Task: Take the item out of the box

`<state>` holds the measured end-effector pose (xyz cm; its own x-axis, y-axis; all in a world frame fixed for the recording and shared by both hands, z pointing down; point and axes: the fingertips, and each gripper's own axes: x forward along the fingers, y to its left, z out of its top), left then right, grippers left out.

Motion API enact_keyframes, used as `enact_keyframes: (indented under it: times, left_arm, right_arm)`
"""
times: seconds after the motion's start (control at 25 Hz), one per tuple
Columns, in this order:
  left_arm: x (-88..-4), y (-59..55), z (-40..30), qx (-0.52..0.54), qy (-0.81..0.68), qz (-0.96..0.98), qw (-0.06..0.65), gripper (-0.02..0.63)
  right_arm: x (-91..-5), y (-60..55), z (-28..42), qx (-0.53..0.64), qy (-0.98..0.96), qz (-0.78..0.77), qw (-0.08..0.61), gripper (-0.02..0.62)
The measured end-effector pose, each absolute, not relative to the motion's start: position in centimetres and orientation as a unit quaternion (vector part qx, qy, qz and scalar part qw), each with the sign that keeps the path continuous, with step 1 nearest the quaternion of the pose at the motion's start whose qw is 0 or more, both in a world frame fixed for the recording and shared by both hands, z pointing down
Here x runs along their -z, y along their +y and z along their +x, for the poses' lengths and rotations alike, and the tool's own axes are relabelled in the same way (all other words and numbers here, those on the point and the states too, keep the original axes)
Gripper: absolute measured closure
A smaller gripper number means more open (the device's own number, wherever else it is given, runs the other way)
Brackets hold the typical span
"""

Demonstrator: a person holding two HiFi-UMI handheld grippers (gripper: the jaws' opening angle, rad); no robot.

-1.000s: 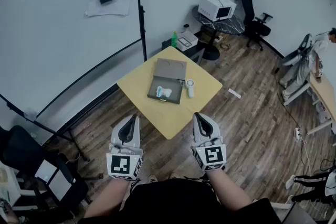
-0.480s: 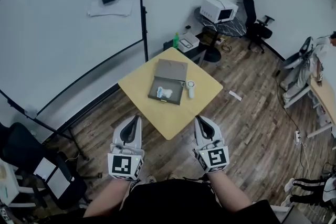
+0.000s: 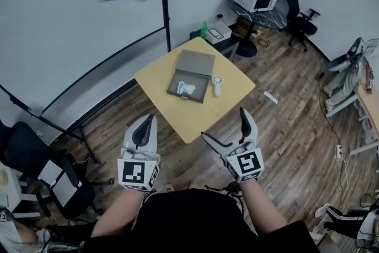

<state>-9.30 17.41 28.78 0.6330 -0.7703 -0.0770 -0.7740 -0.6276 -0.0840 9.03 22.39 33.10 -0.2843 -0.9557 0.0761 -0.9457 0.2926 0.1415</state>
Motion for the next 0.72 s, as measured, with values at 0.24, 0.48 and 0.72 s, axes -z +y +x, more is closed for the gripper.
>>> enact_keyframes:
  times: [0.24,0.48,0.72]
  left_arm:
    - [-29.7,17.8,-7.6,0.001,0.441,-0.895,0.064,0.606]
    - [-30.4,15.2,-7.7,0.010,0.448,-0.891,0.067,0.606]
    - [-33.1,8.9,-7.6,0.016,0.444,-0.895,0.039,0.606]
  right_arm:
    - [-34.3,21.9,10.1,0.035,-0.817,0.571,0.076,-0.002]
    - [-35.0,18.7,10.4,0.034,-0.824,0.561,0.071,-0.002]
    - [-36.8,12.8,10.7,0.030,-0.821,0.562,0.096,-0.002]
